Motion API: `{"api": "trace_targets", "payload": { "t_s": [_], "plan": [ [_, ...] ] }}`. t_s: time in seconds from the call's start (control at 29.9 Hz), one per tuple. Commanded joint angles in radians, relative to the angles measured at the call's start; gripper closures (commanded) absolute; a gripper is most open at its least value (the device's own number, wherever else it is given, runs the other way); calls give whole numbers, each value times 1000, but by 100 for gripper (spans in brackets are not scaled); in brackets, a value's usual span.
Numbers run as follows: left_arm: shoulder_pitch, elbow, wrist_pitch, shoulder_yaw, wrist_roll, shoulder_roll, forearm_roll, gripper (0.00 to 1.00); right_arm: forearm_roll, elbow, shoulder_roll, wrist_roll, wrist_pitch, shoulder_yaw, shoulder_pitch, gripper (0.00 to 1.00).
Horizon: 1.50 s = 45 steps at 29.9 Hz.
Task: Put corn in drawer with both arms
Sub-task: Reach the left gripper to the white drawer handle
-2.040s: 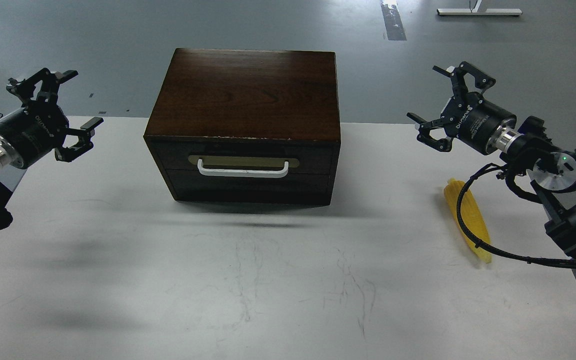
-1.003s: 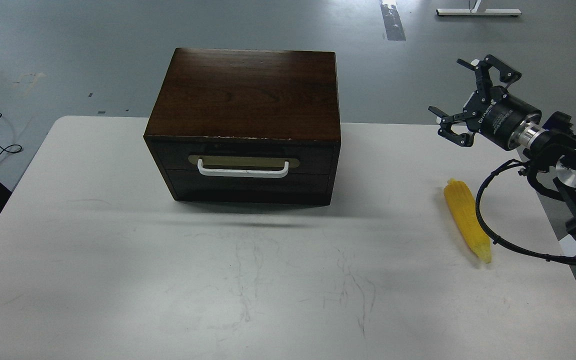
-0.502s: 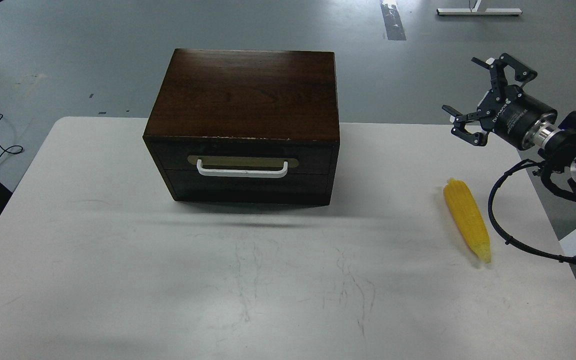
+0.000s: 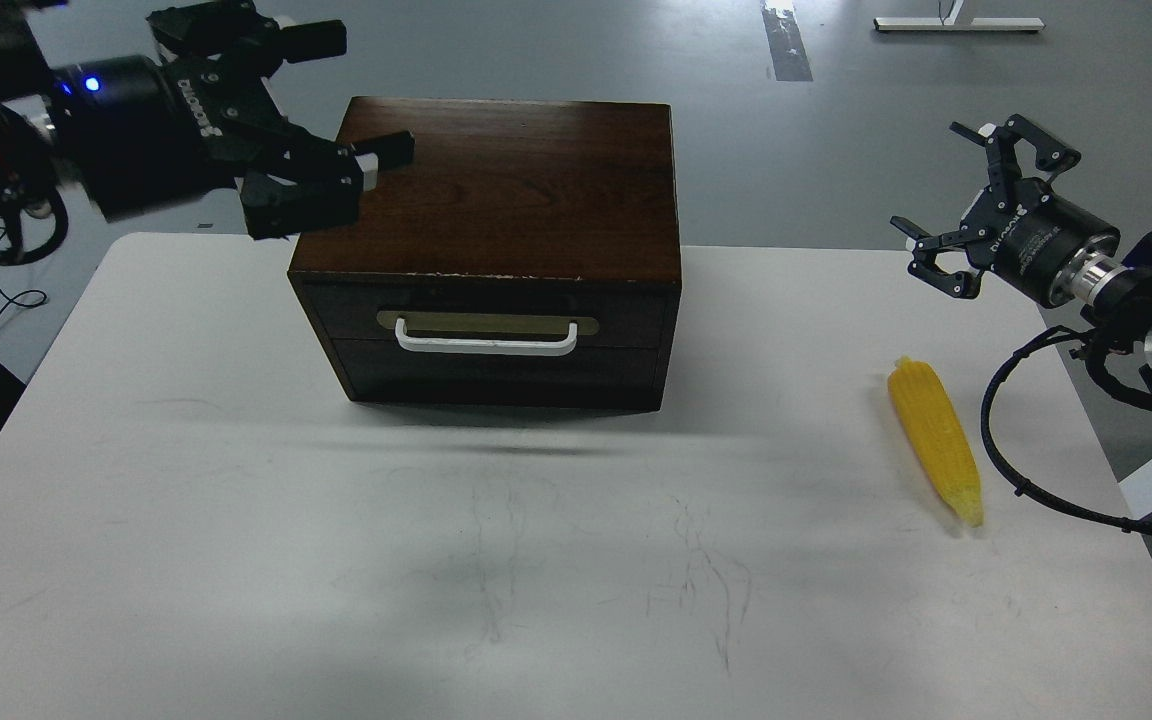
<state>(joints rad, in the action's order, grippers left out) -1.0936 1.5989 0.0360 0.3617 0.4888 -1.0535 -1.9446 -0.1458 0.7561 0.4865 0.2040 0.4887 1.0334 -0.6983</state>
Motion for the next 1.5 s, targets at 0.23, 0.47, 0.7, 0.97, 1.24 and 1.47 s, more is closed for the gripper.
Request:
{"api": "trace_targets", "payload": {
  "t_s": [0.23,0.47,0.7,0.97,1.24,1.47],
  "plan": [
    [-3,-5,119,-197,0,70,-237,2,0,-1,0,0,0,0,0,0],
    [1,-51,119,-274,0,125,-237,2,0,0,-2,0,0,0,0,0],
    [3,-143,119,-323,0,213,-237,2,0,0,-2,0,0,0,-6,0],
    [3,-171,119,-363,0,263,-237,2,0,-1,-2,0,0,2,-6,0],
    [0,-240,119,-360,0,340,-237,2,0,-7,1,0,0,4,-6,0],
    [3,-315,119,-363,0,402,-237,2,0,-6,7,0,0,20,-7,0]
  ]
}}
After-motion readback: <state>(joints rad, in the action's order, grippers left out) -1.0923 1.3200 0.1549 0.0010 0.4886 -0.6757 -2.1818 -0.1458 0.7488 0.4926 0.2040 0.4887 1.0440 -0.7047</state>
